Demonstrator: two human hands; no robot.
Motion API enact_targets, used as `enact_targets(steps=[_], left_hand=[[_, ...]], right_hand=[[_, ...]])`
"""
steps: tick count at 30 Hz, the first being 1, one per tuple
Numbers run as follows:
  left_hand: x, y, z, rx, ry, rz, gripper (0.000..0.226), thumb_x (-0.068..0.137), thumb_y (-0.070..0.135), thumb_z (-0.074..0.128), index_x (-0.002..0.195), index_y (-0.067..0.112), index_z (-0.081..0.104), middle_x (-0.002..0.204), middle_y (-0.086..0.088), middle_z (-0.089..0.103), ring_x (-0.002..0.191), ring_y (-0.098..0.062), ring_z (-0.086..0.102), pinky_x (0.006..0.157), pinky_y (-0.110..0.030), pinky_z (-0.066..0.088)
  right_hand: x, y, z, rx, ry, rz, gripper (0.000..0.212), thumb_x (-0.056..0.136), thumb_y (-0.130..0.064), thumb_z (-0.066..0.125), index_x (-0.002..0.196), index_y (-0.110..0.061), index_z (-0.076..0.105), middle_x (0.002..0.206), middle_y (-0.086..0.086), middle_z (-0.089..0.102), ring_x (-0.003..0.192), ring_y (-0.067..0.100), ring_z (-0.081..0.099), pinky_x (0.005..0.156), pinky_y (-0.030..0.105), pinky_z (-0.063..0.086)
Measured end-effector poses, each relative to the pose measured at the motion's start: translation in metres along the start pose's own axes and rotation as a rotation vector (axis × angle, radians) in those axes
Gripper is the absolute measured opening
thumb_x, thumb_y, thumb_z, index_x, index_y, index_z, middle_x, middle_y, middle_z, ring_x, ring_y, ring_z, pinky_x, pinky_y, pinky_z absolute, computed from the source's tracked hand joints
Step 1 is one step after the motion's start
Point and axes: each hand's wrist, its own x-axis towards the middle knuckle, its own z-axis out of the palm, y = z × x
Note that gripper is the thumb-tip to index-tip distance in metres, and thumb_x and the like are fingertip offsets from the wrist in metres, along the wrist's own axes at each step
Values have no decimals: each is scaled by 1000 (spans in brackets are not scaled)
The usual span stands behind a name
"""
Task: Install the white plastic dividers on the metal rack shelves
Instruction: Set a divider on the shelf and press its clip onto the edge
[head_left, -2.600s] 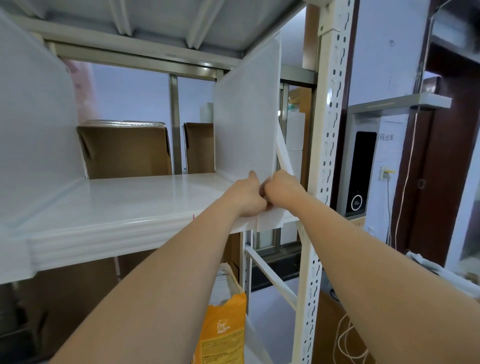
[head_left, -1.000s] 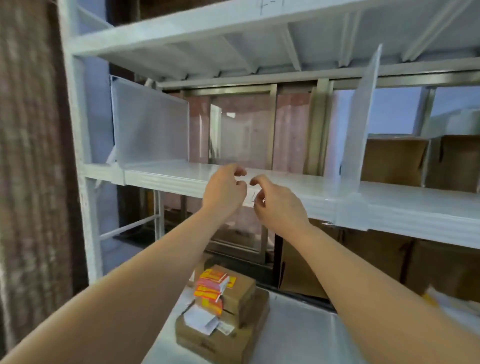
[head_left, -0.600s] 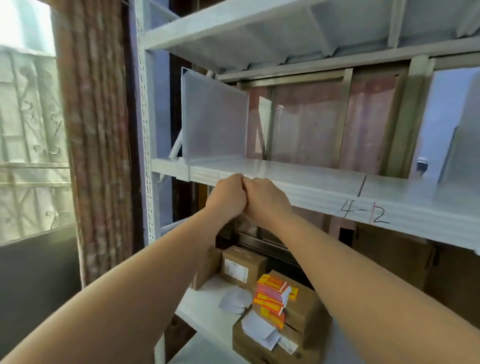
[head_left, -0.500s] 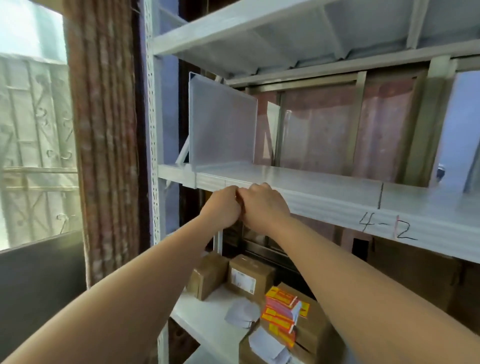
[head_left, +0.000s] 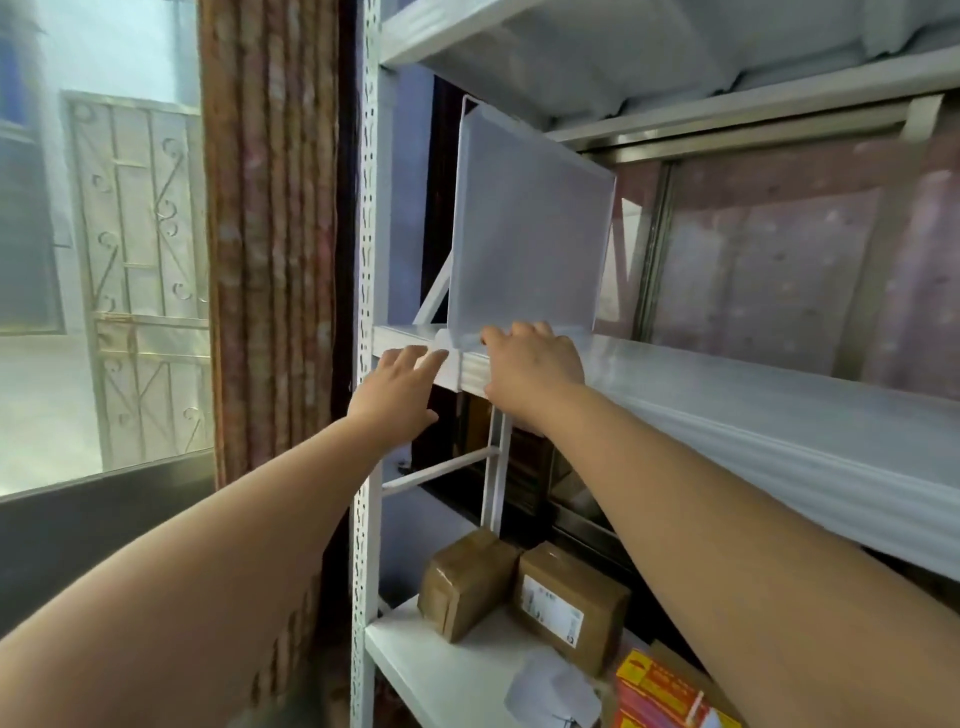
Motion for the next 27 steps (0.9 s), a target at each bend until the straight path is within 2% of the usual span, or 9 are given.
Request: enact_targets(steps=[2, 5, 7, 9, 11, 14, 18, 21, 27], left_hand=[[19, -20, 12, 91, -5, 89, 82, 83, 27, 68, 147, 25, 17, 153, -3, 24, 140, -27, 20, 107, -43, 36], [48, -43, 27, 112, 63, 213, 92, 83, 33, 68, 150, 20, 6, 154, -4, 24, 141, -26, 21, 110, -41, 30], [68, -54, 38, 50, 142, 343, 99, 81, 39, 68, 150, 23, -2, 153, -6, 26, 140, -27, 25, 112, -40, 28], [85, -61, 50, 13, 221, 504, 106, 75, 44, 73, 147, 30, -4, 148, -11, 34, 134, -31, 37, 106, -41, 36], [98, -62, 60, -39, 274, 591, 112, 65, 47, 79, 145, 27, 3, 134, -17, 48, 119, -36, 52, 91, -44, 49], [108, -60, 72, -129, 301, 633, 110, 56, 45, 85, 141, 19, 20, 115, -16, 59, 99, -33, 63, 77, -40, 55], [116, -61, 80, -259, 308, 674, 94, 56, 42, 85, 130, 24, 30, 110, -12, 62, 95, -32, 63, 80, -41, 53], [116, -58, 83, -274, 334, 674, 92, 52, 39, 87, 124, 22, 32, 99, -14, 62, 84, -33, 62, 75, -41, 52], [110, -49, 80, -158, 355, 603, 85, 66, 39, 80, 132, 19, 31, 109, -19, 56, 95, -34, 58, 87, -43, 49]], right_hand=[[17, 0, 8, -74, -102, -2, 82, 75, -54, 68, 140, -23, 29, 134, 10, 46, 122, 31, 42, 93, 43, 40], [36, -4, 23, -143, -239, 19, 106, 66, -59, 73, 146, -23, 14, 145, 11, 37, 130, 32, 37, 98, 46, 39], [56, -14, 36, -148, -263, 77, 106, 68, -57, 73, 147, -21, 13, 144, 11, 39, 129, 32, 39, 96, 45, 40], [75, -26, 46, -96, -256, 158, 100, 69, -56, 72, 145, -19, 19, 136, 10, 48, 122, 30, 48, 90, 42, 44], [87, -33, 56, -107, -244, 208, 89, 70, -55, 71, 141, -20, 30, 127, 8, 54, 110, 28, 54, 82, 38, 45], [87, -36, 64, -193, -214, 226, 82, 70, -55, 72, 135, -20, 39, 123, 6, 54, 103, 26, 58, 77, 36, 45], [85, -36, 61, -212, -258, 205, 86, 68, -53, 74, 138, -21, 35, 127, 3, 53, 107, 24, 57, 78, 36, 47], [77, -23, 50, -189, -320, 212, 88, 66, -59, 72, 138, -27, 34, 131, -1, 53, 112, 22, 54, 73, 33, 43], [38, 2, 29, -273, -356, 284, 100, 60, -76, 63, 143, -35, 24, 140, -3, 46, 122, 23, 48, 91, 41, 47]])
